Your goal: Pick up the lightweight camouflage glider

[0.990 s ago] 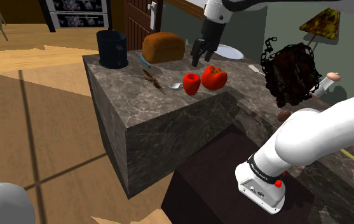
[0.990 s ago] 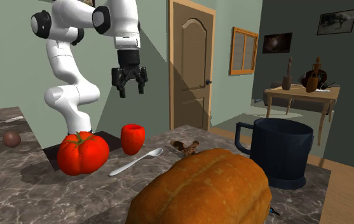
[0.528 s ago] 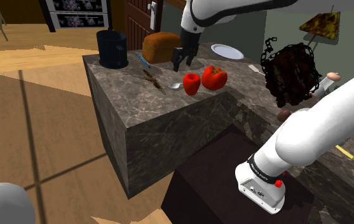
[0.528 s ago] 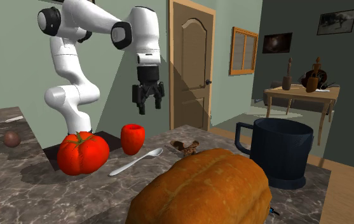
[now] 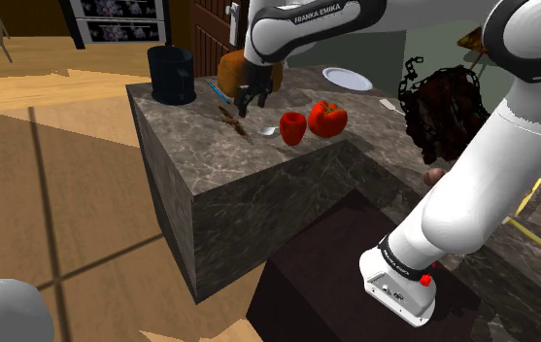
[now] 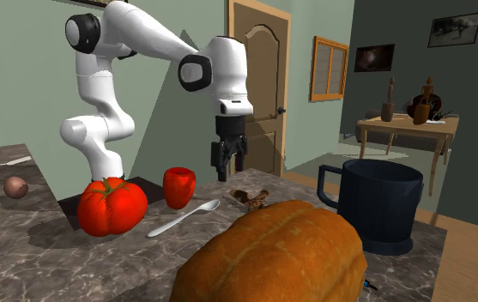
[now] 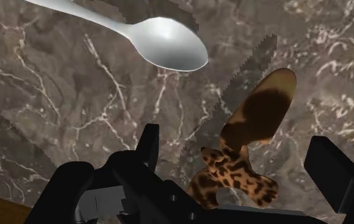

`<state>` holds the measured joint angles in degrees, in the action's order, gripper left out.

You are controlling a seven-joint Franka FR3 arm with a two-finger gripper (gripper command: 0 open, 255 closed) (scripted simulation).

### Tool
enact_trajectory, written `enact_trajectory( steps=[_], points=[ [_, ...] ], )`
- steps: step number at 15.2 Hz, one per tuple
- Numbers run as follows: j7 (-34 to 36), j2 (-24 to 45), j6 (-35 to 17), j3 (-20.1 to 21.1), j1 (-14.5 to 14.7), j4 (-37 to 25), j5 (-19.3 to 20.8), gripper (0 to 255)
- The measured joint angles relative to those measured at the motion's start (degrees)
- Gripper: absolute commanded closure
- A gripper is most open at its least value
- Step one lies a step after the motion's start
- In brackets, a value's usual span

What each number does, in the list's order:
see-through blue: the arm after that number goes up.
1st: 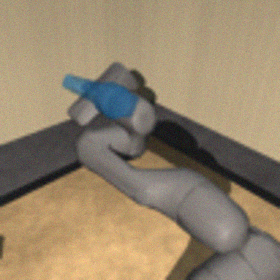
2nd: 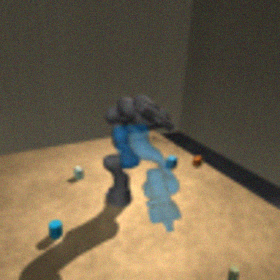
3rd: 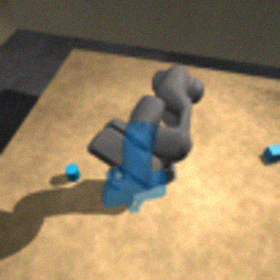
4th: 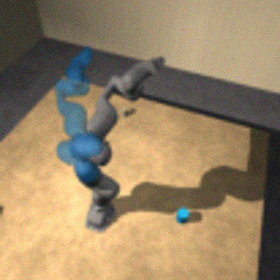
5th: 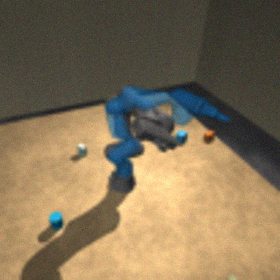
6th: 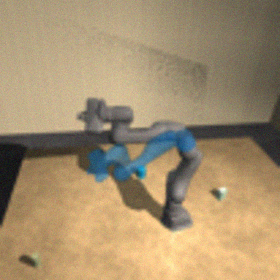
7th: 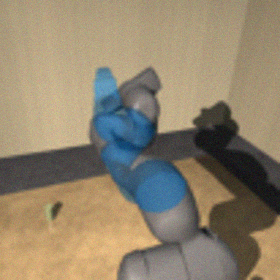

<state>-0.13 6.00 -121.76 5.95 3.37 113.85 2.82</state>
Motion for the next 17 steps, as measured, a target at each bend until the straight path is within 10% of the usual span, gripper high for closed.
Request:
enact_trajectory(
  steps=[12, 13, 17],
  points=[
    [1.66, 12.45, -6.06, 0.15, 1.34, -6.28, 2.87, 0],
    [1.67, 12.65, -6.33, 0.14, 1.34, -6.21, 2.91, 255],
    [1.69, 12.77, -6.54, 0.12, 1.34, -6.22, 2.95, 255]
  ],
)
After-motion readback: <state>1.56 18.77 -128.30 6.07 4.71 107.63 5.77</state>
